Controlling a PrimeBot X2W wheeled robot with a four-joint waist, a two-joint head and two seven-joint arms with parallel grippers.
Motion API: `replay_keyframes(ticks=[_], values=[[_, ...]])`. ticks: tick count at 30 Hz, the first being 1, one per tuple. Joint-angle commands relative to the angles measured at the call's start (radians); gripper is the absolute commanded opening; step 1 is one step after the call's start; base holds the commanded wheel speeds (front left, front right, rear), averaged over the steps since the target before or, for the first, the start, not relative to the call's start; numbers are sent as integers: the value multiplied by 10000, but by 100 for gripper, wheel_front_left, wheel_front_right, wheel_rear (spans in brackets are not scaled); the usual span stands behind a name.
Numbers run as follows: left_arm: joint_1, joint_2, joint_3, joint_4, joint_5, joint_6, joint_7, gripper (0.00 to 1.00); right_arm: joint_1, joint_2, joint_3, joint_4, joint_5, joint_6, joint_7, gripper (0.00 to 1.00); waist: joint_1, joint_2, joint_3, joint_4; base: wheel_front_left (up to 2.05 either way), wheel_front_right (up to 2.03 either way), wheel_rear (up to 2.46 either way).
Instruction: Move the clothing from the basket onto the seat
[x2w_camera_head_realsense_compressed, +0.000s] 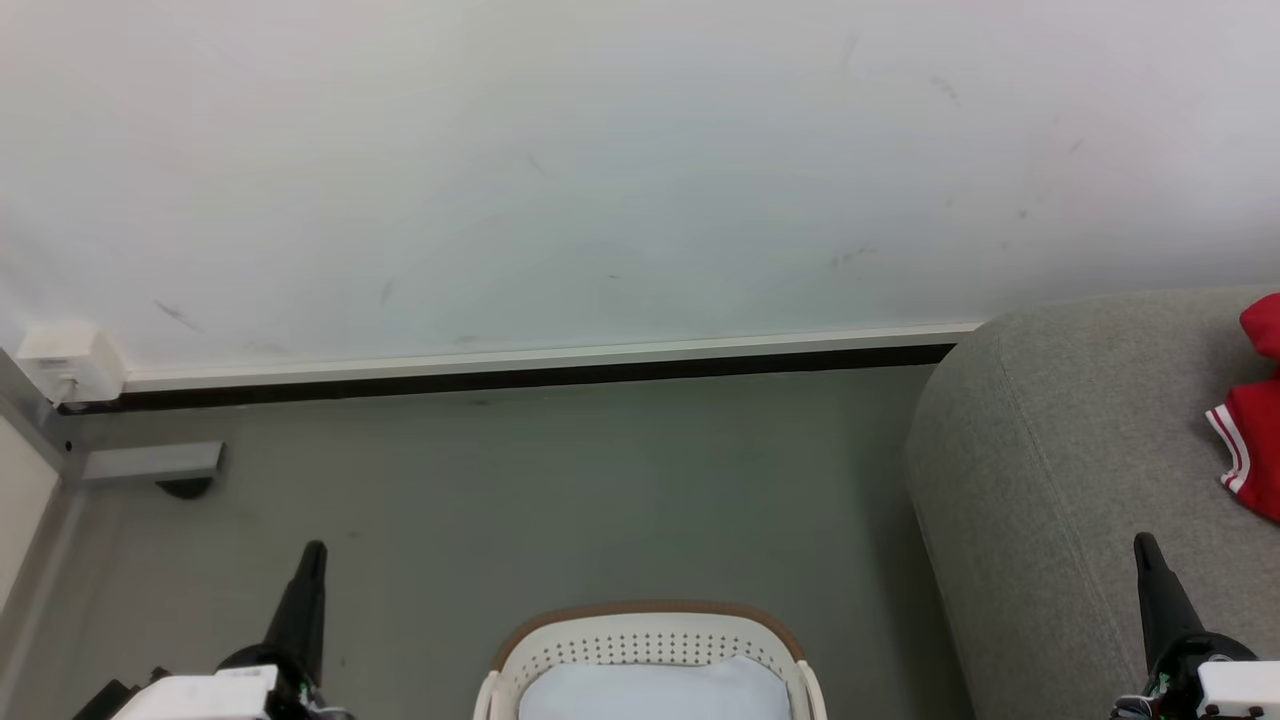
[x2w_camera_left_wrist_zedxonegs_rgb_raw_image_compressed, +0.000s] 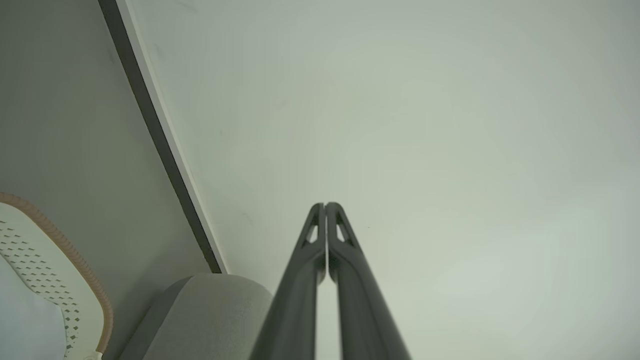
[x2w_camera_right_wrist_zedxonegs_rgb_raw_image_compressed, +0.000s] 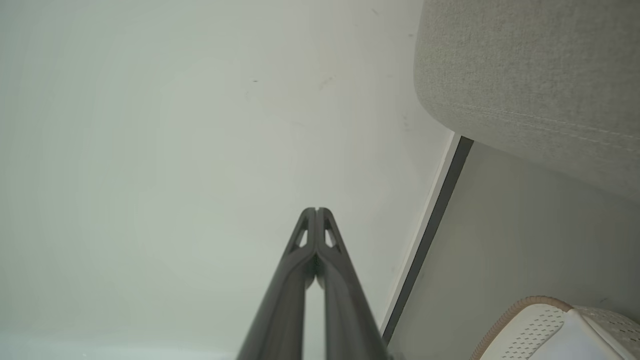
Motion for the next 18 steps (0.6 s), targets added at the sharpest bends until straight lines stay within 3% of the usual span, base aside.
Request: replay_keyframes(ticks=[1,18], values=[[-132,83,1,-40,-197,-59,56,0,-87,-21,-46,-82,200,-23,54,0,0,0,1,13,0,0,0],[-159,82,-5,-45,-575,-71,146,0,-113,14,-170,-81,466,-23,188,0,0,0,4,68,0,0,0]])
